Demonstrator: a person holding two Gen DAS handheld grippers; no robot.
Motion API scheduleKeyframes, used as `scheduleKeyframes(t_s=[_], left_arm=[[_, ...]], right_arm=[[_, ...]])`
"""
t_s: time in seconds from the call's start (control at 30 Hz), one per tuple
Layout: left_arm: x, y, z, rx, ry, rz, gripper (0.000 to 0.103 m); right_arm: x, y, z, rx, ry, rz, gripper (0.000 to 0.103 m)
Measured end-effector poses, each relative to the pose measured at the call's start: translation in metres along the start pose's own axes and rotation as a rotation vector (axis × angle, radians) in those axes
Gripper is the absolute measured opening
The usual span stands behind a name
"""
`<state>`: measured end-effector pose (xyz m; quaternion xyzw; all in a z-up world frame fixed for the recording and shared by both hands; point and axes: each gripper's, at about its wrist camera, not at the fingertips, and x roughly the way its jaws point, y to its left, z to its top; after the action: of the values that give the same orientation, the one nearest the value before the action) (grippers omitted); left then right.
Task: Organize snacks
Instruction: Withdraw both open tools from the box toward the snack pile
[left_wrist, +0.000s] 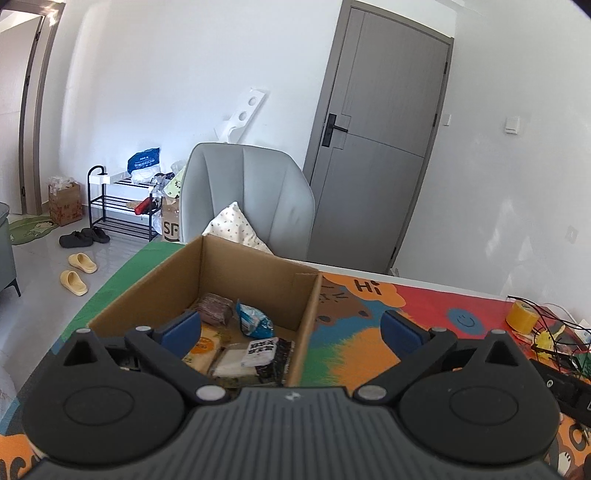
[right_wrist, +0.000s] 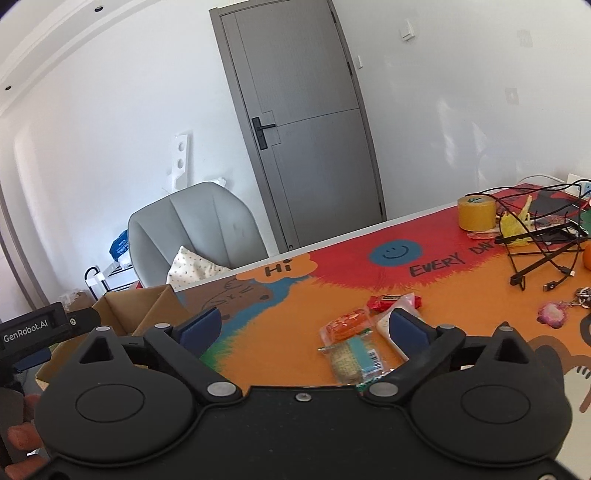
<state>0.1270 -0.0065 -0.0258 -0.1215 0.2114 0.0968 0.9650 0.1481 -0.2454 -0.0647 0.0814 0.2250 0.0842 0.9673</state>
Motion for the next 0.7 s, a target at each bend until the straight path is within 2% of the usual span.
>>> scheduleKeyframes(t_s=[0.37, 0.57, 0.7], left_arm=[[0.007, -0.047, -0.017, 0.054, 0.030, -0.035, 0.103], [0.016, -0.066, -0.025, 0.068, 0.047, -0.028, 0.103], [0.026, -0.079, -0.033, 0.091, 0.068, -0.024, 0.103]], right_arm=[[-0.005, -0.050, -0.002, 0.045, -0.003, -0.050, 0.096], [0.004, -0.069, -0.006, 0.071, 0.015, -0.057, 0.087], [0.015, -0.083, -0.011, 0.099, 0.032, -0.057, 0.076]])
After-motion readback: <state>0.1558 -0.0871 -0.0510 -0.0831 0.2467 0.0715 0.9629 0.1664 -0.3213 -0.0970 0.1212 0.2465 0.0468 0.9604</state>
